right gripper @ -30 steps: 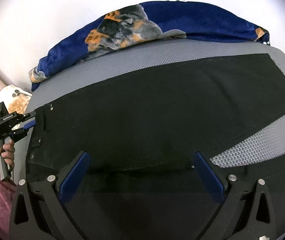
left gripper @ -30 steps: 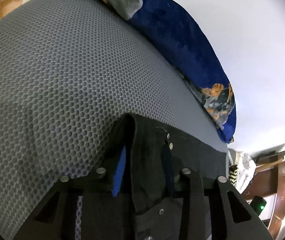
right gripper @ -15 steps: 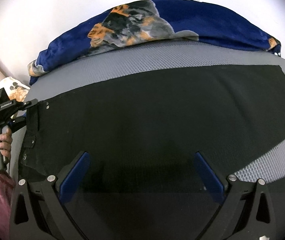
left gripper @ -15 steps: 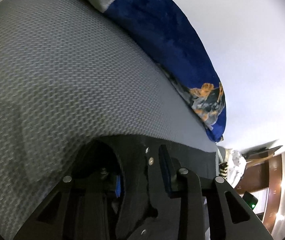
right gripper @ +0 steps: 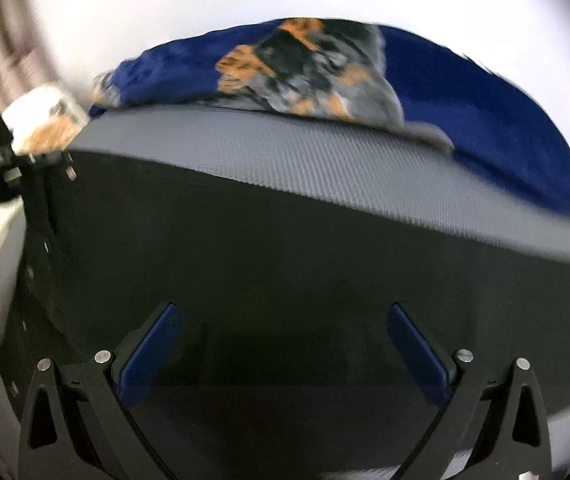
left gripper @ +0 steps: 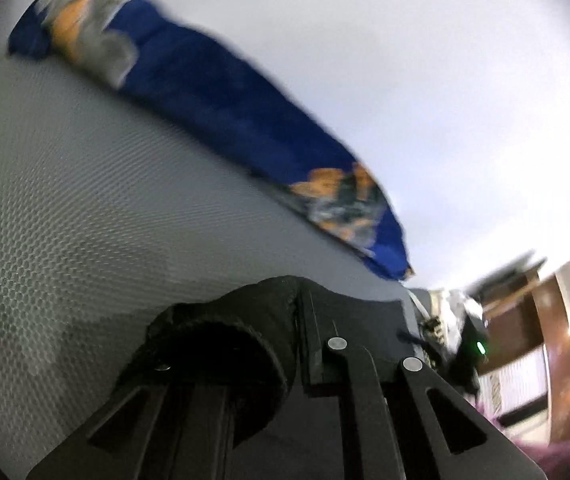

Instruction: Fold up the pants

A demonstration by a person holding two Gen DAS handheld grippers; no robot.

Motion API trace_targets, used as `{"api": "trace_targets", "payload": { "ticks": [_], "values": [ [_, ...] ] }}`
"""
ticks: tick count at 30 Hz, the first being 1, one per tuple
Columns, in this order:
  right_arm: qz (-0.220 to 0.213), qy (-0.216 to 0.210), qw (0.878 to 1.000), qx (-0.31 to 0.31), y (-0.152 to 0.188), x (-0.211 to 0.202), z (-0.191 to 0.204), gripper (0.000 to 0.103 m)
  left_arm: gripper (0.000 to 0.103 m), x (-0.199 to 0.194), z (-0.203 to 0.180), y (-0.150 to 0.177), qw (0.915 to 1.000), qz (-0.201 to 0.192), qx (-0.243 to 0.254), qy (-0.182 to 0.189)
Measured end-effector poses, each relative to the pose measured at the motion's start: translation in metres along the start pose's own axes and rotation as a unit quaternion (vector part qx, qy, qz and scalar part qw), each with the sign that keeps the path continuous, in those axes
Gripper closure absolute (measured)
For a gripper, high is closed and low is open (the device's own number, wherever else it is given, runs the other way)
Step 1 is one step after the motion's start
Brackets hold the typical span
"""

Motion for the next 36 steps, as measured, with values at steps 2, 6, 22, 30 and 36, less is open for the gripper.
{"api": "trace_targets", "payload": {
  "ticks": [2,6,22,30,36],
  "values": [
    [0.012,-0.025,0.998,-0.057,-0.009,0.004,-0.005,0.0,0.094,-0.011,-0.021,0.005,0.9996,-0.003,0.02,0.02],
    [0.052,-0.078,0.986,-0.134,-0.021,0.019,-0.011,0.0,0.094,-0.029,-0.05,0.013,0.9971,-0.011,0.06,0.047],
    [0.187,-0.211,0.932,-0.228,-0.026,0.08,-0.031,0.05,0.094,-0.056,-0.058,0.018,0.9966,-0.033,0.054,0.054],
    [0.207,-0.186,0.925,-0.26,-0.004,0.08,-0.05,0.068,0.094,-0.055,-0.05,0.019,0.9974,-0.035,0.053,0.035],
    [0.19,-0.188,0.931,-0.25,-0.005,0.075,-0.039,0.068,0.094,-0.047,-0.043,0.016,0.9981,-0.036,0.042,0.028]
  ]
}}
Point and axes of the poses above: each gripper's, at about its wrist camera, not at the fingertips, and x roughly the way its jaws point, z to its left, y to its underside, the point moved 10 cm from there along x, roughly the way its jaws point, and after that the axes turned 11 degrees about -z, right-handed, at the moved point
